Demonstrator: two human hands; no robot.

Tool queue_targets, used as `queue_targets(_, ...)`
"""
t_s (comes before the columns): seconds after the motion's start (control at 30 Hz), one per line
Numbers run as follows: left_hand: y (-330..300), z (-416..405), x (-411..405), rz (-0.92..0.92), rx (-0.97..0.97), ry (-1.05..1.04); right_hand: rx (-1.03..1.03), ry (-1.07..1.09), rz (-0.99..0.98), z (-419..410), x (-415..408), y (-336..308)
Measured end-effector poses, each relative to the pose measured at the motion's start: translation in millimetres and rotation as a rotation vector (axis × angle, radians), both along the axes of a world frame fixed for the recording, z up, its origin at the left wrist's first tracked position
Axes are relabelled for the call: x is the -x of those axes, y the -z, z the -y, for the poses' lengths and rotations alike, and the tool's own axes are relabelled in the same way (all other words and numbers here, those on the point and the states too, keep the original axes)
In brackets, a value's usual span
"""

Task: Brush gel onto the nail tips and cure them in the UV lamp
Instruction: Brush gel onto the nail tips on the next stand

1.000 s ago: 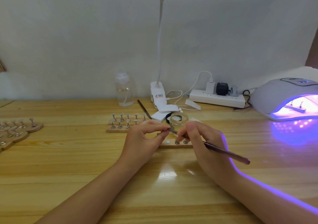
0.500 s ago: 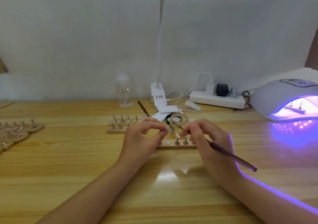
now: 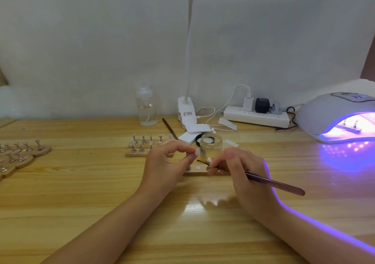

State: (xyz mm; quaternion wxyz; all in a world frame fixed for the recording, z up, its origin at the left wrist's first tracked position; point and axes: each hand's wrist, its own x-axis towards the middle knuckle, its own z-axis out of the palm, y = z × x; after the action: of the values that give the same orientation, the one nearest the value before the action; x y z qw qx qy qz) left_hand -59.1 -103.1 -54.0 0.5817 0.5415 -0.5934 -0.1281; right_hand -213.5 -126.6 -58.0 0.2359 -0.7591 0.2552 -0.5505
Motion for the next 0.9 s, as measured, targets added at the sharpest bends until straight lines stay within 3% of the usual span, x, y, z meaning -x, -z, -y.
queue_targets(0.17,0.2,0.2,-0.4,0.011,0.005,0.004,-0.049,0.047,-0.067,2.7,-1.0,0.4)
queue_targets(0.3,0.8,0.2,-0.3,0.01,-0.001,0.001,0.026,0.031,-0.008,2.3,0.2,2.2)
queue_targets(0.47,1.9,1.1,-0.7,0.016,0.015,0.012,0.032,0.112,-0.114,3.8,-1.1,0.2)
queue_targets(0.6,2.0,1.2,-0.7,0.032,0.018,0.007,0.081,0.081,-0.028,2.2,0.1,0.8)
queue_targets(0.77,1.7,0.6,-0.5,0.017,0.0,0.003,-0.01,0.083,-0.102,2.6,-1.4,-0.5)
queue_targets(0.9,0.6,-0.3,-0.1,0.032,-0.003,0.001,0.048,0.048,-0.039,1.6,0.4,0.2)
